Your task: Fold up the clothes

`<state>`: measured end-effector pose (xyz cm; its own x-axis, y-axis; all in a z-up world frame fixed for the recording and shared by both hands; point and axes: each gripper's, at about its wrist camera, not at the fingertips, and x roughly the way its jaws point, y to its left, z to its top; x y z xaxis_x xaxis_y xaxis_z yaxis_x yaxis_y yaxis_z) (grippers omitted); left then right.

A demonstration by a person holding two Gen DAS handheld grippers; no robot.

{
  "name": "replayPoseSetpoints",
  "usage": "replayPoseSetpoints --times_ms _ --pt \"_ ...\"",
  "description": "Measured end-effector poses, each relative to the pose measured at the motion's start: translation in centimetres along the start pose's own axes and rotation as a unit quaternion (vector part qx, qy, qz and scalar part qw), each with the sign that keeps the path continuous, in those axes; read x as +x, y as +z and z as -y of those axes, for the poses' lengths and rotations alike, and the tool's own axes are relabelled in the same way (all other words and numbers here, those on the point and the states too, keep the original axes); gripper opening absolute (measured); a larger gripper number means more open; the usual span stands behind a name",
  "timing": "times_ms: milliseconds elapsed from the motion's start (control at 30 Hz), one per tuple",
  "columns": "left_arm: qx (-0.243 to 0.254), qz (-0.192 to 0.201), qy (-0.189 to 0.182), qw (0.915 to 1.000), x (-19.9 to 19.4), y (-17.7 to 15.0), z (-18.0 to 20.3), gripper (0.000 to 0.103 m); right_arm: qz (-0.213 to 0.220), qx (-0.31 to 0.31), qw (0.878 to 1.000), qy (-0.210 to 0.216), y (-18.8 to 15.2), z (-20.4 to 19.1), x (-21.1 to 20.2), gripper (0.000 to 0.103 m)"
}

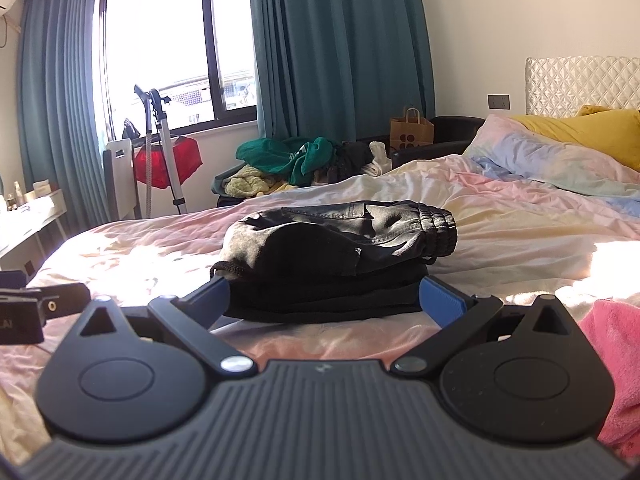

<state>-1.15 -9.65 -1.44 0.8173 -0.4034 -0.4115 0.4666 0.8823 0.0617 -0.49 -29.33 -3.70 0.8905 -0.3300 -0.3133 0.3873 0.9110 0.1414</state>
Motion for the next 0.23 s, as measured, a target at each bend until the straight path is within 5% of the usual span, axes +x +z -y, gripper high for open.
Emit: replayPoseSetpoints --times_ms 233 --pt "0.006 -0.001 0.001 1.0000 0.09 0.06 0.43 0.103 -0.002 0.002 1.000 0.002 0.00 0.10 0.05 0.103"
